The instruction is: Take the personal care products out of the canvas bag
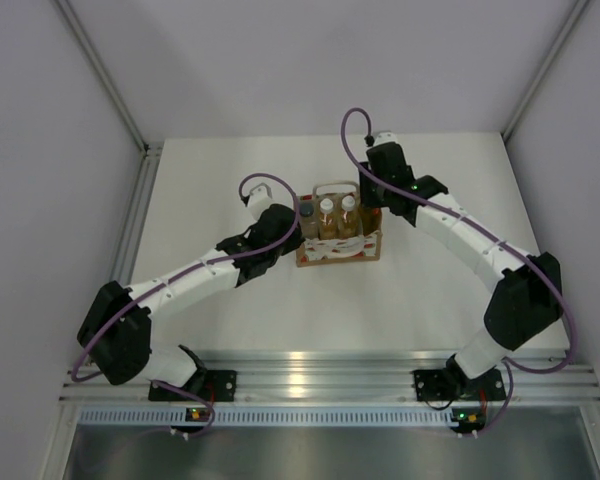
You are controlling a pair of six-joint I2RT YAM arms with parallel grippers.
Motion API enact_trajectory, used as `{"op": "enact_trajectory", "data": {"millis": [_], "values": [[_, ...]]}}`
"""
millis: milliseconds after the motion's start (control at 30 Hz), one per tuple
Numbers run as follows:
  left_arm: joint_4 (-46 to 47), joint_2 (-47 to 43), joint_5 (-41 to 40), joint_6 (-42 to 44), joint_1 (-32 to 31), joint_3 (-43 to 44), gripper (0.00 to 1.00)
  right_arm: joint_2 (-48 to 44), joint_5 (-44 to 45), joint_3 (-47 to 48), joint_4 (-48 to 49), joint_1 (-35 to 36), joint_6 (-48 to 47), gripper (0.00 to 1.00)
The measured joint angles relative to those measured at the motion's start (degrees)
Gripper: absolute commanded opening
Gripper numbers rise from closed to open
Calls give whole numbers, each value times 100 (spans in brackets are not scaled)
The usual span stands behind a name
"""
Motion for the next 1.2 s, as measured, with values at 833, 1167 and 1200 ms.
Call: {"op": "enact_trajectory", "data": {"millis": [833,1167,1200], "values": [[0,0,2,-7,0,0,0,13,280,181,-315,153,92,0],[13,0,13,-15,0,-9,0,63,267,999,-1032,190,48,0],[13,0,15,-15,0,-9,0,63,267,1086,-1097,190,44,0]]}}
